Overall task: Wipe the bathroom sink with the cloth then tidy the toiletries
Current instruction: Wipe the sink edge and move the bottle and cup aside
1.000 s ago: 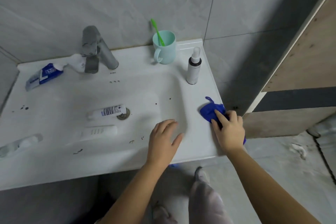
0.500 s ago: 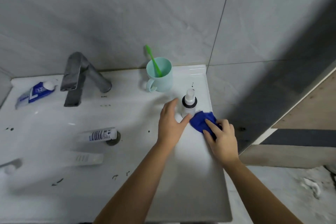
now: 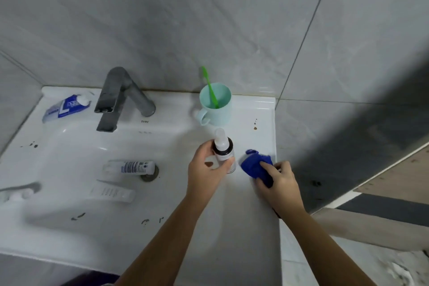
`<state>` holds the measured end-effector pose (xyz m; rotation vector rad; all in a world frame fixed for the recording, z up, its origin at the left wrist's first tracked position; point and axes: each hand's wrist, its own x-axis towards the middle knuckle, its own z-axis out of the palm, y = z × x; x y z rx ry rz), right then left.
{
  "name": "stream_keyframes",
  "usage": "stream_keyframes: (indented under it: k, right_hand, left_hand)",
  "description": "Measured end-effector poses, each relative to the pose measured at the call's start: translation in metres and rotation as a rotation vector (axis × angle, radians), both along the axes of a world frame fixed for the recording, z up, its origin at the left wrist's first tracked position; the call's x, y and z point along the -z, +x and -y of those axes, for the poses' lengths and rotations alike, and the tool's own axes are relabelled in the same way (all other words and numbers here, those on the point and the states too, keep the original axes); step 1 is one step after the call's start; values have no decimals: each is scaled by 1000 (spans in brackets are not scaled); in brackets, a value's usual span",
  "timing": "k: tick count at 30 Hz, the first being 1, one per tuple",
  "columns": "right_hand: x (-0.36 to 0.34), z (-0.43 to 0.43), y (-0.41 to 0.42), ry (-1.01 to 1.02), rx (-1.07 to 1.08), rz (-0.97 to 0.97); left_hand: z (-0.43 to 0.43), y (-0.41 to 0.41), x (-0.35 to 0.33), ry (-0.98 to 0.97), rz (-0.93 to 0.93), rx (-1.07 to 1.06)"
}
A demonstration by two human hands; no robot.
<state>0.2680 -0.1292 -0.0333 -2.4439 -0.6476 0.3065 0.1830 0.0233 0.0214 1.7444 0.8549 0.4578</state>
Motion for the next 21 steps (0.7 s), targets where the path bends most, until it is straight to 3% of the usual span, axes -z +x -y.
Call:
stream_keyframes:
  k: [11, 21]
  right_hand:
    - [-44, -114, -67, 199, -280, -1]
    - [-57, -258, -163, 209, -390, -108]
  left_hand:
    - [-88, -136, -33, 83, 38, -325]
    - [-238, -266, -36, 127, -29, -601]
